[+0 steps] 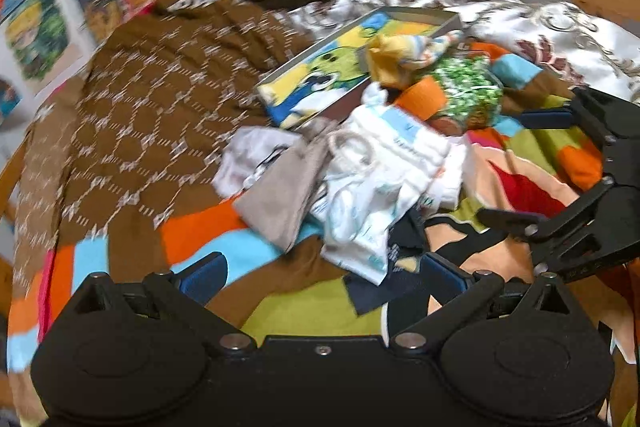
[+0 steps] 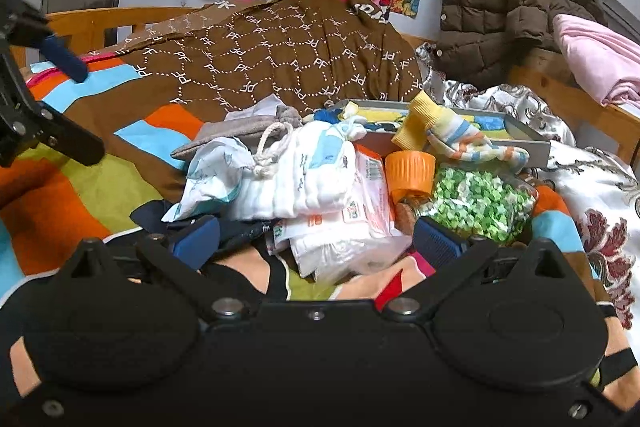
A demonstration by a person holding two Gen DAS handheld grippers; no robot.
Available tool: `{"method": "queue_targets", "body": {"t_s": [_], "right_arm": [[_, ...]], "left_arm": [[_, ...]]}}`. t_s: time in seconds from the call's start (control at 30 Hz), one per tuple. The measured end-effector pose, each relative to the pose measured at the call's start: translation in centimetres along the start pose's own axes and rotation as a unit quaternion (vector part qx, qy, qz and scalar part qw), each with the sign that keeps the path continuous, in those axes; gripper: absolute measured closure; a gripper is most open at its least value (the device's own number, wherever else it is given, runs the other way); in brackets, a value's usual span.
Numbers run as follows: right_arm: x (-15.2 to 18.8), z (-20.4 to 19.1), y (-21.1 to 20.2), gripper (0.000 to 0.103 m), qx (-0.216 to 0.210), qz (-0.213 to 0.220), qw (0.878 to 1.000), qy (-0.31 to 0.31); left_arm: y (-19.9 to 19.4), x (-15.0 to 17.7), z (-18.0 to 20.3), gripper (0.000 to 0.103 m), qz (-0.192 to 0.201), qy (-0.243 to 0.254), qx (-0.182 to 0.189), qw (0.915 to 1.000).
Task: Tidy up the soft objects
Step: 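Grasp the patterned cloth with the left gripper while the right gripper grasps the white drawstring bag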
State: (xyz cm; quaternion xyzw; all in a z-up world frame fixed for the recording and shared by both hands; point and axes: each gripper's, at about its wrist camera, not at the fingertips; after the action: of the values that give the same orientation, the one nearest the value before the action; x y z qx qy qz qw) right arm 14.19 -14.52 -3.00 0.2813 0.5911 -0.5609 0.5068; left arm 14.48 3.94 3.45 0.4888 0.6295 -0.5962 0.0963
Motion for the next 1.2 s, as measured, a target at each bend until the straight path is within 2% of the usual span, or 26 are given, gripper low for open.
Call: {"method": "queue_targets", "body": {"t_s": [0.13, 0.23, 0.47, 0.6, 0.8, 1.0, 1.07, 1.13, 1.2], "right_arm": [[-1.2, 0.0, 1.6, 0.001, -0.039, 0.011, 0.999, -0.024], [-2.4, 0.4, 3.5, 0.001, -0.038, 0.031, 0.998, -0.046], [-2.9, 2.9, 7.6, 0.002, -0.058, 0.026, 0.998, -0.009], [-2.2, 4.1, 8.5, 0.01, -0.073, 0.02, 0.997, 0.014], [-1.7, 5.1, 8.9, 0.011, -0.088, 0.017, 0.996, 0.027], [-1.3, 5.5, 9.4, 0.016, -0.094, 0.004, 0.995, 0.037], [-1.1, 5.4, 9.7, 0.017, -0.096, 0.0, 0.995, 0.038], [-1.1, 5.1, 9.9, 0.019, -0.098, -0.003, 0.995, 0.036], [-1.0, 4.9, 10.1, 0.025, -0.099, -0.006, 0.995, 0.034]], "left_arm": [[1.9, -0.8, 0.2, 0.003, -0.009, 0.022, 0.019, 0.9995], [3.0, -1.1, 0.2, 0.003, -0.007, 0.048, 0.03, 0.9984], [5.8, -1.7, 0.0, 0.006, -0.023, 0.075, 0.044, 0.996], [7.4, -2.6, 0.6, 0.006, -0.031, 0.092, 0.06, 0.9935], [9.4, -3.0, 0.7, 0.006, -0.05, 0.089, 0.08, 0.9916], [10.4, -2.8, 0.5, 0.006, -0.052, 0.092, 0.095, 0.9898], [10.4, -2.9, 0.1, 0.008, -0.048, 0.087, 0.099, 0.9901], [10.4, -3.0, -0.1, 0.014, -0.048, 0.082, 0.098, 0.9906], [10.4, -3.0, -0.4, 0.016, -0.051, 0.075, 0.098, 0.9911]]}}
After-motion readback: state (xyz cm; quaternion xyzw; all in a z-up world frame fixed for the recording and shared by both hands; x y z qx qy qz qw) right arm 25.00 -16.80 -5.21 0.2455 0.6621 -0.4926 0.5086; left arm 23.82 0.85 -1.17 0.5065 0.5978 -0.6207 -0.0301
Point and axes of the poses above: each gripper's, at about its wrist camera, not at the fingertips, and y roughly the way its jaws point, z to its right, x to its underside, and after that the axes turned 1 degree about z, right-handed
